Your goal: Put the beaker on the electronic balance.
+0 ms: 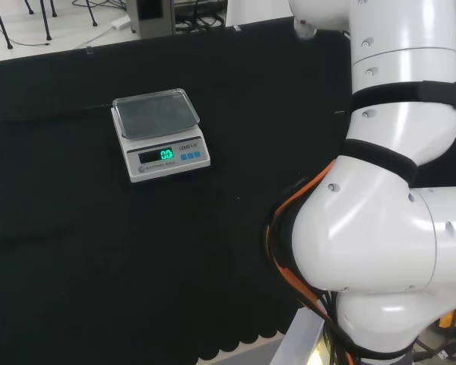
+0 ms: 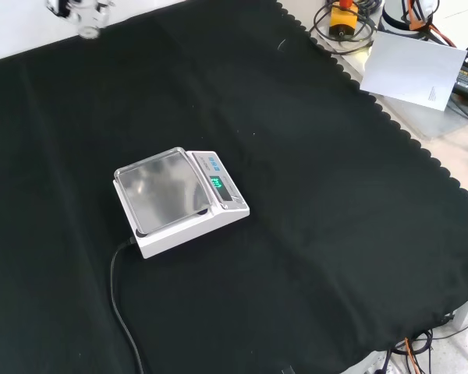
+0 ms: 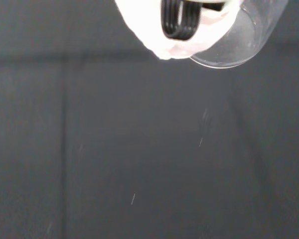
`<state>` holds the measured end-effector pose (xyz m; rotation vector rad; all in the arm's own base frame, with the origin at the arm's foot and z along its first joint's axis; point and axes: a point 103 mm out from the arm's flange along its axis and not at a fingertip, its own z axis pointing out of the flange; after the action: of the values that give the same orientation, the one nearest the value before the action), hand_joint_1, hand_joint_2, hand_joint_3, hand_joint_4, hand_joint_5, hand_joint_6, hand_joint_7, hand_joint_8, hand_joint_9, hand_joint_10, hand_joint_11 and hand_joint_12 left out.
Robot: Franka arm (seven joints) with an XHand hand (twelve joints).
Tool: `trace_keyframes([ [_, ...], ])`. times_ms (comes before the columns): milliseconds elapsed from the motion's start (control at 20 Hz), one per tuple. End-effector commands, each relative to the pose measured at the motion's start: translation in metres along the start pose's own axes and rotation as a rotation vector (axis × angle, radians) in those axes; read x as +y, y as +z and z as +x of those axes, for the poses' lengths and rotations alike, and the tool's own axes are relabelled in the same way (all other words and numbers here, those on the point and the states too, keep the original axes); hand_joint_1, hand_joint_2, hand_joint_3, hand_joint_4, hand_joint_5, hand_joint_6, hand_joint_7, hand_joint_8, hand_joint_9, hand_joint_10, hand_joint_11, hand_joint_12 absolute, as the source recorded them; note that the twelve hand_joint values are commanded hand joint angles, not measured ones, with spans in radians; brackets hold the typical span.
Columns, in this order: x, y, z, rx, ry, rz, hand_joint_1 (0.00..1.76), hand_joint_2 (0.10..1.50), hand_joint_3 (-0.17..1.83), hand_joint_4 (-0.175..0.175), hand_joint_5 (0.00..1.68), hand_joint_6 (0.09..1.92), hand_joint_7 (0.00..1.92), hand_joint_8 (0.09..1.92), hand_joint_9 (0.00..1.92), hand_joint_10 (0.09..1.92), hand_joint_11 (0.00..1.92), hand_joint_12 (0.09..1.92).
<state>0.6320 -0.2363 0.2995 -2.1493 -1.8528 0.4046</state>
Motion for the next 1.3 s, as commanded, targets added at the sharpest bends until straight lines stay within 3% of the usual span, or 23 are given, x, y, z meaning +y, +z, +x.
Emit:
trace_keyframes([
  [50, -0.055, 0.009, 0.037, -0.042, -0.12, 0.107, 1.49, 1.13, 0.0, -0.175, 0.83, 1.21, 0.71, 1.2, 1.01, 1.07, 0.89, 1.36],
  [900, -0.046, 0.006, 0.059, -0.06, -0.165, 0.098, 1.49, 1.12, 0.0, -0.175, 0.83, 1.21, 0.71, 1.19, 1.02, 1.06, 0.88, 1.36],
  [1300, -0.026, 0.002, 0.095, -0.106, -0.232, 0.116, 1.49, 1.12, 0.0, -0.175, 0.84, 1.21, 0.71, 1.19, 1.02, 1.06, 0.88, 1.36],
])
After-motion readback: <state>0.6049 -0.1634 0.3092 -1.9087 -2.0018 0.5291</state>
